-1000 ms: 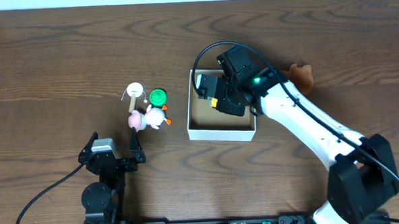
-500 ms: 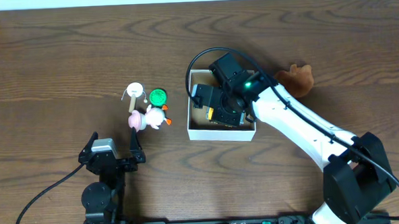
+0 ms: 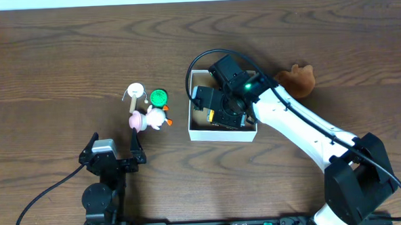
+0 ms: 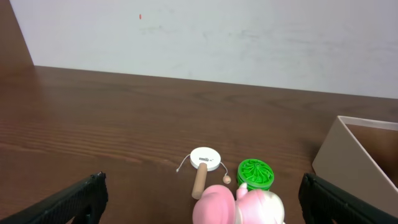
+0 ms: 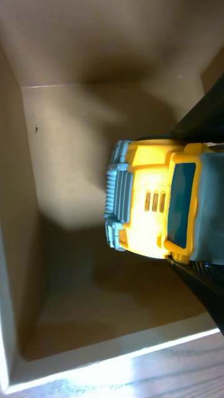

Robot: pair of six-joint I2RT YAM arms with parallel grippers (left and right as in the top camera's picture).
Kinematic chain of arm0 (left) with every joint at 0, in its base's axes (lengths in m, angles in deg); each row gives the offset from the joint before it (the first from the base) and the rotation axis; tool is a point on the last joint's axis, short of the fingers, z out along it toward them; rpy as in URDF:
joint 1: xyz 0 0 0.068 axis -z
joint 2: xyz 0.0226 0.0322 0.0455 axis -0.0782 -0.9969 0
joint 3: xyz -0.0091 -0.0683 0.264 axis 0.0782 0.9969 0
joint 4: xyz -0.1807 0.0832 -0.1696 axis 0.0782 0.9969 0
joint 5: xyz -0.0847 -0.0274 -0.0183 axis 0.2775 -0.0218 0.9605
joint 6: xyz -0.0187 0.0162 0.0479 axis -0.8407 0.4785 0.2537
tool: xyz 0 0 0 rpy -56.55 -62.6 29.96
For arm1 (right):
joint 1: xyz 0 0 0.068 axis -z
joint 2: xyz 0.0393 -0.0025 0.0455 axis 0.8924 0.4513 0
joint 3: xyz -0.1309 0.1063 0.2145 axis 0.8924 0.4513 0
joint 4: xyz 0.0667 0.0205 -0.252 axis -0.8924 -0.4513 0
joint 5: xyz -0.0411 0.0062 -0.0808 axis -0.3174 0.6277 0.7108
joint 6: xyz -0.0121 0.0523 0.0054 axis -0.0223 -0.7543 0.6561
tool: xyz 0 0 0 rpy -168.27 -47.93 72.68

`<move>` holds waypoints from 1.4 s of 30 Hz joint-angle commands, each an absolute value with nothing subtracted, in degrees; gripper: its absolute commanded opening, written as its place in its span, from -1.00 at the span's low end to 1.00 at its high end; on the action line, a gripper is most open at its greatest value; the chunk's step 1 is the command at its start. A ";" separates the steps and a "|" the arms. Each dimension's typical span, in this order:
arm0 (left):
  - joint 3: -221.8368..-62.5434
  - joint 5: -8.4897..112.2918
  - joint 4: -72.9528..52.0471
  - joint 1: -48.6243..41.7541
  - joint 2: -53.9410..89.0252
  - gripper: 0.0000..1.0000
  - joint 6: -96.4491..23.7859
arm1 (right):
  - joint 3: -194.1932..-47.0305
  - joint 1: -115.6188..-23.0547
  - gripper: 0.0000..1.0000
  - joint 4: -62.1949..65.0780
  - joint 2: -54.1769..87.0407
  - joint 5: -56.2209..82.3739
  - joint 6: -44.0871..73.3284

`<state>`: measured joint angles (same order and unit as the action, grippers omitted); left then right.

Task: Pack container
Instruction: 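Lower the truck into the box, open the right gripper, lift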

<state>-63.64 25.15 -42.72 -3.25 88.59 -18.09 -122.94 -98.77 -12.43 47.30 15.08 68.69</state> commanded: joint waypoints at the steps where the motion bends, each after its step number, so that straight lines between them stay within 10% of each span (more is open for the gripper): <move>1: -62.54 23.60 -40.54 -3.49 88.89 0.96 -18.33 | -121.96 -98.66 -0.43 -12.06 47.70 18.49 69.96; 42: -62.54 23.60 -40.54 -3.49 88.89 0.96 -18.33 | -116.73 -96.25 -0.38 -11.18 47.70 12.48 72.96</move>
<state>-63.64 25.15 -42.72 -3.25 88.61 -18.09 -117.04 -96.49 -11.36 47.30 13.55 71.91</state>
